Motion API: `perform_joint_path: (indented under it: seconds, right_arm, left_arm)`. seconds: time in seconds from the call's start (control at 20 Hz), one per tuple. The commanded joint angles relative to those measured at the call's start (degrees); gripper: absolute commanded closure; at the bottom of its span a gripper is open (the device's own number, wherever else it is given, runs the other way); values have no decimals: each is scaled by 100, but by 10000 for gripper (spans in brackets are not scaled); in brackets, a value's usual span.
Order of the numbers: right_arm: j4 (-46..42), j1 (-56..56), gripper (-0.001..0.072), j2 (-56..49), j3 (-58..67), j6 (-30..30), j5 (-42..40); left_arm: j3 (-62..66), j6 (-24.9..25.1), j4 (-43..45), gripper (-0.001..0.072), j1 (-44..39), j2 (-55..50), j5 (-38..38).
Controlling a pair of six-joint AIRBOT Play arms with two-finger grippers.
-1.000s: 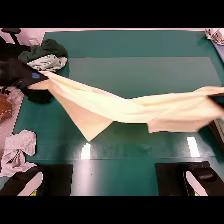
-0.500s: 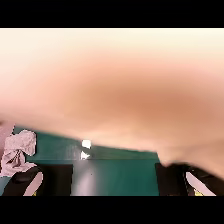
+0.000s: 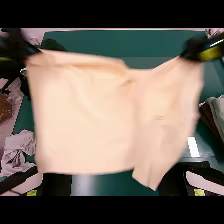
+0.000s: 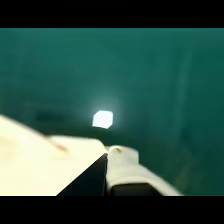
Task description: Fold the shirts.
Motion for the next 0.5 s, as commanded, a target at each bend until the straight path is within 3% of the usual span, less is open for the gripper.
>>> perform_joint_path:
  seconds: [0.0, 0.2, 0.45]
  right_arm:
    - [1491, -328, 700, -671, -2201, -579, -2105]
    - [1488, -695, 699, -1639, -1779, -837, -1864]
    - [1436, -992, 699, -2553, -348, -1008, -1440]
  left_arm:
    - [-870, 614, -20, 681, 4, -1191, 1102]
    - [-953, 868, 107, 681, 4, -2024, 1410]
    - [-953, 909, 352, 681, 4, -2094, 2175]
